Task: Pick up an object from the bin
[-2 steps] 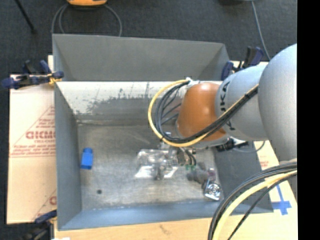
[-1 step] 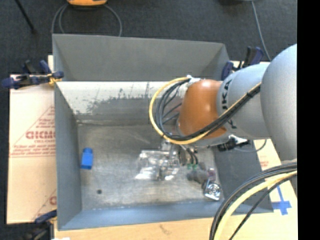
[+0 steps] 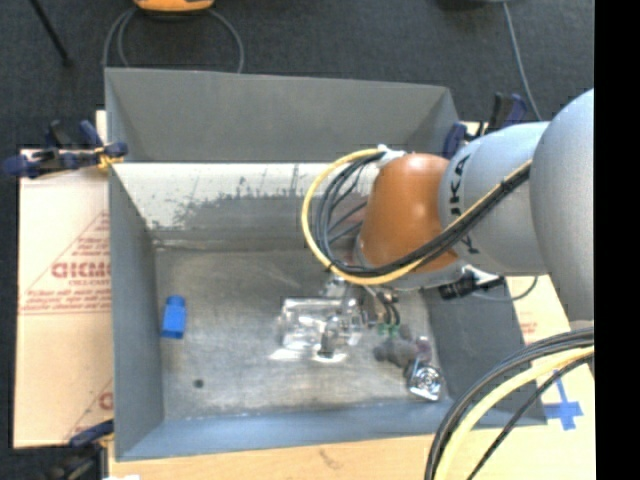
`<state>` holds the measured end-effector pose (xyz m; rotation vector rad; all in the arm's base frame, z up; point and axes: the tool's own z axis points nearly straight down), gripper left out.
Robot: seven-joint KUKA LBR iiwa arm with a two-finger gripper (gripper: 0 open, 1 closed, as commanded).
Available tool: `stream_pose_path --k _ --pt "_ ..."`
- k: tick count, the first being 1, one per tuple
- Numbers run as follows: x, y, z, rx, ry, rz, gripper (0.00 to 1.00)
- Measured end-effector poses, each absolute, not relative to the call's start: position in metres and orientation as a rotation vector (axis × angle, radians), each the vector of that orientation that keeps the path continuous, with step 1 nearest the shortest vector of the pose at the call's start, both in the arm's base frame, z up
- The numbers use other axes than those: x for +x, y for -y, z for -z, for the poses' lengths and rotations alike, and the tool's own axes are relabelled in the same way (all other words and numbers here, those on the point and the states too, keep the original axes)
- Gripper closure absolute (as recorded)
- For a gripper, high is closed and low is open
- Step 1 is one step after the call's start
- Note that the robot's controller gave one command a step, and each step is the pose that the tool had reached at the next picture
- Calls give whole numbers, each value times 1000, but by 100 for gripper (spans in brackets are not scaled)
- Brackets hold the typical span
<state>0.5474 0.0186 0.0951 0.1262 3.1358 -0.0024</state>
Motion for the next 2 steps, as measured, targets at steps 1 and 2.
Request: stream_pose_path --k 1,2 --pt "548 -17 -98 128 -3135 3 100" --pt "548 -16 -104 129 -3133 3 100"
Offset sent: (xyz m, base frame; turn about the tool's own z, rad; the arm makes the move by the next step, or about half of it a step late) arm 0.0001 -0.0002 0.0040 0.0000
